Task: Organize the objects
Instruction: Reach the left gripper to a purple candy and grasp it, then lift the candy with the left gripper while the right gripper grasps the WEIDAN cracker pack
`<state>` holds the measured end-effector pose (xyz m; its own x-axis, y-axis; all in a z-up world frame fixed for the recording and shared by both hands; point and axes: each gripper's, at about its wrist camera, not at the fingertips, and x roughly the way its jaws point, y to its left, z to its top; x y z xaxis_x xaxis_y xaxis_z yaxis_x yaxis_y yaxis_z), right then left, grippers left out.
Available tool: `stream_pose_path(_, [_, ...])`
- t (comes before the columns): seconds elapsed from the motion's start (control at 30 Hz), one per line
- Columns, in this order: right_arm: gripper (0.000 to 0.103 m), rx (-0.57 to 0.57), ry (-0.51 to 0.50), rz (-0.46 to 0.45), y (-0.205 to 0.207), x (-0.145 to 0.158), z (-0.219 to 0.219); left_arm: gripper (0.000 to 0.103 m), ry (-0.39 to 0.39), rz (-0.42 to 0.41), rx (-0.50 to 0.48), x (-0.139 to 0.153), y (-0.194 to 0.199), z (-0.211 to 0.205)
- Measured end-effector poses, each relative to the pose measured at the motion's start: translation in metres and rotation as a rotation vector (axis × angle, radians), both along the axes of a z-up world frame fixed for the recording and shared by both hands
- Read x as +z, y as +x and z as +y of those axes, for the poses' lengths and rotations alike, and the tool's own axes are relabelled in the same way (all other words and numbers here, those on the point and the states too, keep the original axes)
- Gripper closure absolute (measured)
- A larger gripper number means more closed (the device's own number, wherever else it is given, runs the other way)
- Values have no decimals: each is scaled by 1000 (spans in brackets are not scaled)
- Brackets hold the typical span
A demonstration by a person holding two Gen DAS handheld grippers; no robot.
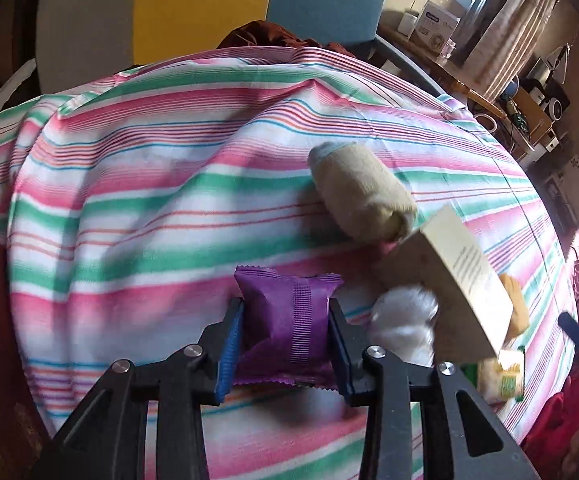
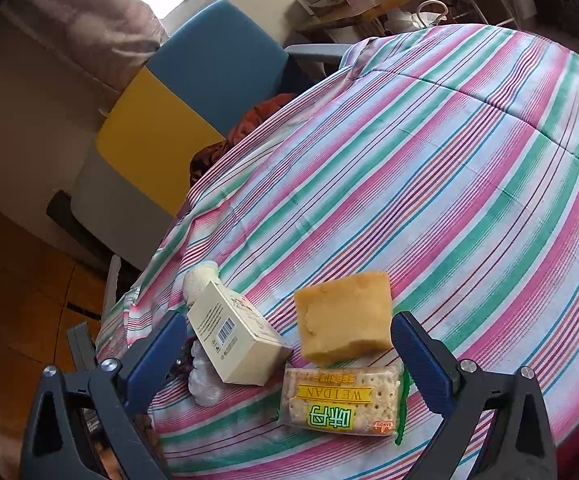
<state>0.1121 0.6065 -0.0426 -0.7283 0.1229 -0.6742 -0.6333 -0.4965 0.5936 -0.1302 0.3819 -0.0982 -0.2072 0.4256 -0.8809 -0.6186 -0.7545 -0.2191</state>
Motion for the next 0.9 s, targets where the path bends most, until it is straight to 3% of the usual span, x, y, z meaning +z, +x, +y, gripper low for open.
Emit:
stream_pose_path(0.17, [0, -61, -14, 37, 12, 2, 9, 64, 5, 28, -26, -2, 23, -20])
stream_pose_path(0.3, [0, -73, -31, 12, 12, -3, 13, 64, -10, 62, -65, -2, 50, -32])
stream_pose_path(0.6, [0, -30, -72, -80, -2, -23, 13, 64, 4, 110, -137, -2, 101, -55])
stream_pose_path(0.9, [0, 68, -81, -213, -32, -48, 8, 65, 43, 96, -128, -3, 116, -79])
